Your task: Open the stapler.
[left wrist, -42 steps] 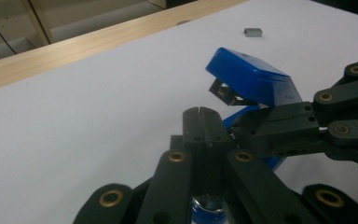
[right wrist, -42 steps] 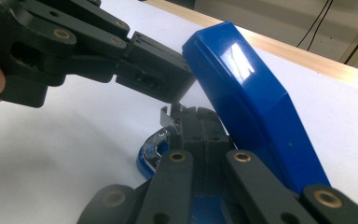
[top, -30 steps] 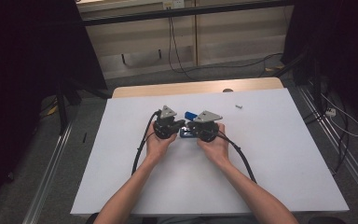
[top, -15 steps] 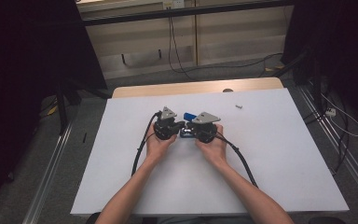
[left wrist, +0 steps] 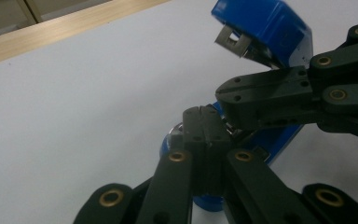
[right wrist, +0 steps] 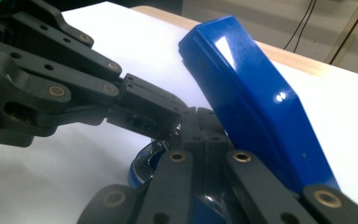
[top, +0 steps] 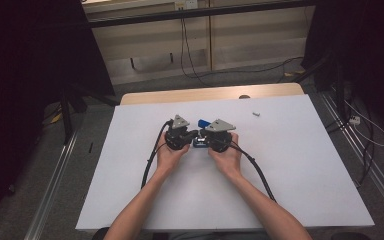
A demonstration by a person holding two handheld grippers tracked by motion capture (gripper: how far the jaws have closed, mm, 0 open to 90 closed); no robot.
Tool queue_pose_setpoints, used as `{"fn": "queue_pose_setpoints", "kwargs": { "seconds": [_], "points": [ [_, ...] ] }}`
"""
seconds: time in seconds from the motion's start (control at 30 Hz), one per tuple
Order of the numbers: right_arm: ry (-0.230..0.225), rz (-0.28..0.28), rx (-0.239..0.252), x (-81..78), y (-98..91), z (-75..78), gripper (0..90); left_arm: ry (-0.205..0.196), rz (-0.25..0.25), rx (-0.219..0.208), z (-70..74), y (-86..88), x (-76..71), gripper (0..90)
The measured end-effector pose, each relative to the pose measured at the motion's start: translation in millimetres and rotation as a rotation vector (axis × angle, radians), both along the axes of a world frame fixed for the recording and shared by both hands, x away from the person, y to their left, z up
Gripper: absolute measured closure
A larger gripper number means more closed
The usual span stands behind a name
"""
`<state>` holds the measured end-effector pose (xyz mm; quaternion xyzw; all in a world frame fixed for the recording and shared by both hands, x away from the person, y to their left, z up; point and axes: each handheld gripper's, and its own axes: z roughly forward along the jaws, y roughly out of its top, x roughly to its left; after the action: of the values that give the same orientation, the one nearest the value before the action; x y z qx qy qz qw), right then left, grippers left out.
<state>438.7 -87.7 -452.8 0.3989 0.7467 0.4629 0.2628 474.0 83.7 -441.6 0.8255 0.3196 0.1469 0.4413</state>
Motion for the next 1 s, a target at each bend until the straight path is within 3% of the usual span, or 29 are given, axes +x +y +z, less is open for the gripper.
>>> {"fn": "queue_pose_setpoints", "kwargs": {
  "seconds": [0.3,0.4,0.47,1.0],
  "points": [
    [-0.01,-0.011,0.0,-0.1,-3.6,4.5,90.0,-0.002,0.003,0.001,-0.1,-0.5,-0.6,90.0],
    [0.002,-0.009,0.025,0.6,-4.9,4.7,90.0,0.0,-0.001,-0.005,-0.4,0.3,0.3,90.0],
    [-0.007,-0.01,0.008,0.4,-5.5,6.0,90.0,0.002,-0.005,-0.005,-0.3,0.5,0.9,90.0],
    [-0.014,-0.02,0.0,-0.6,-11.1,11.1,90.0,-0.014,-0.005,0.008,-0.3,-0.9,-0.9,90.0]
  ]
}}
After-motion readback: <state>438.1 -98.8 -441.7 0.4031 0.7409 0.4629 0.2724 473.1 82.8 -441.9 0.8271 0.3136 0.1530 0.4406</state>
